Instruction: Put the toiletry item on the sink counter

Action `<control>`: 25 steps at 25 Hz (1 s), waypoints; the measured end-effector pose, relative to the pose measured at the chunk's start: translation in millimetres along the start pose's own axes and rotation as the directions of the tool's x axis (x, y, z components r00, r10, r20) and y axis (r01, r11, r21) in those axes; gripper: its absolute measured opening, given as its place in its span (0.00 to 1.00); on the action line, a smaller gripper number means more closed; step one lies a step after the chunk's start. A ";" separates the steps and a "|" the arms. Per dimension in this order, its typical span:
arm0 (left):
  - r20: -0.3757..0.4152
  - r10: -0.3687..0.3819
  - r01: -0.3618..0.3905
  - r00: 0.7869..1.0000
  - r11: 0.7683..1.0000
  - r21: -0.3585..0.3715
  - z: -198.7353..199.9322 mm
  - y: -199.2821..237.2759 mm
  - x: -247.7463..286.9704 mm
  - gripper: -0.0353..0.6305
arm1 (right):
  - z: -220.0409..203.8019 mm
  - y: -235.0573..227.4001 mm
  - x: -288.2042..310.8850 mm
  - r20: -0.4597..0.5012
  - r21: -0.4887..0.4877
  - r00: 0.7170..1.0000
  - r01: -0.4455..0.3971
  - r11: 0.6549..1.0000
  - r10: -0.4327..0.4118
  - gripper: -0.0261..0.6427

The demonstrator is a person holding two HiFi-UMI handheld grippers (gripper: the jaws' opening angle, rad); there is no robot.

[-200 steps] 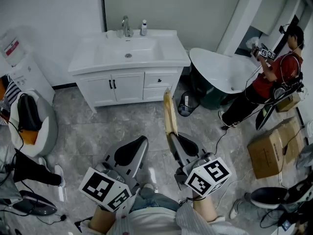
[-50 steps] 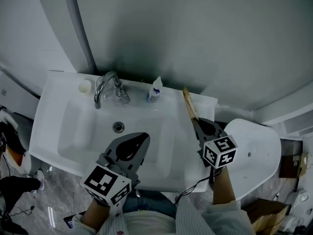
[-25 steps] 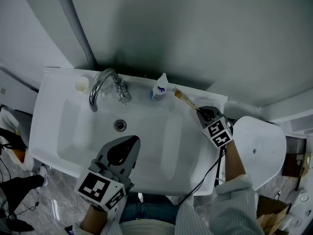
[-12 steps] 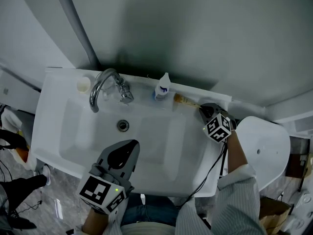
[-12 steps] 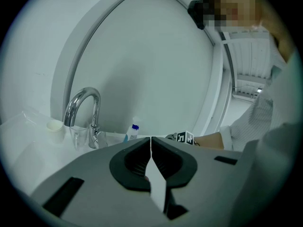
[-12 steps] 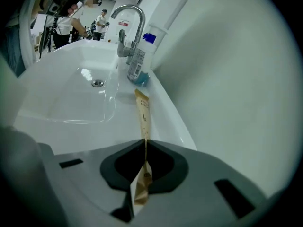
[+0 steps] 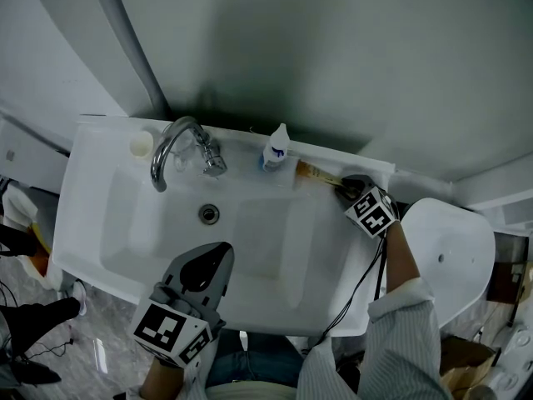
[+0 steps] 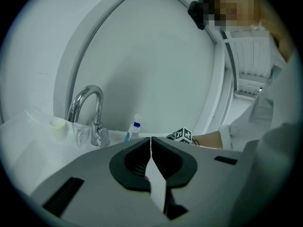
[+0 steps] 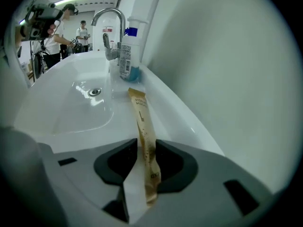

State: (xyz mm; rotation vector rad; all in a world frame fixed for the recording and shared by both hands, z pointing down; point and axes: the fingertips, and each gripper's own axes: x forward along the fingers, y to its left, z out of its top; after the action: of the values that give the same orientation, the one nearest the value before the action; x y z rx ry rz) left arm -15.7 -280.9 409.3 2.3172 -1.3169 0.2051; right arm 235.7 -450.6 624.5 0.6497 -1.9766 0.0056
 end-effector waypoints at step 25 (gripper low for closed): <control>0.072 -0.034 0.033 0.997 0.999 0.014 11.4 -21.3 -18.3 0.08 | 26.6 10.1 -43.1 0.081 0.201 0.996 0.007 0.980 -0.024 0.33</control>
State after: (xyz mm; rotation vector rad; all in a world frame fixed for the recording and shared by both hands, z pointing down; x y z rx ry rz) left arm -8.6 -262.8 386.1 2.3759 -1.3136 0.1201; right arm 223.9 -430.4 578.5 0.8069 -2.0682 0.1734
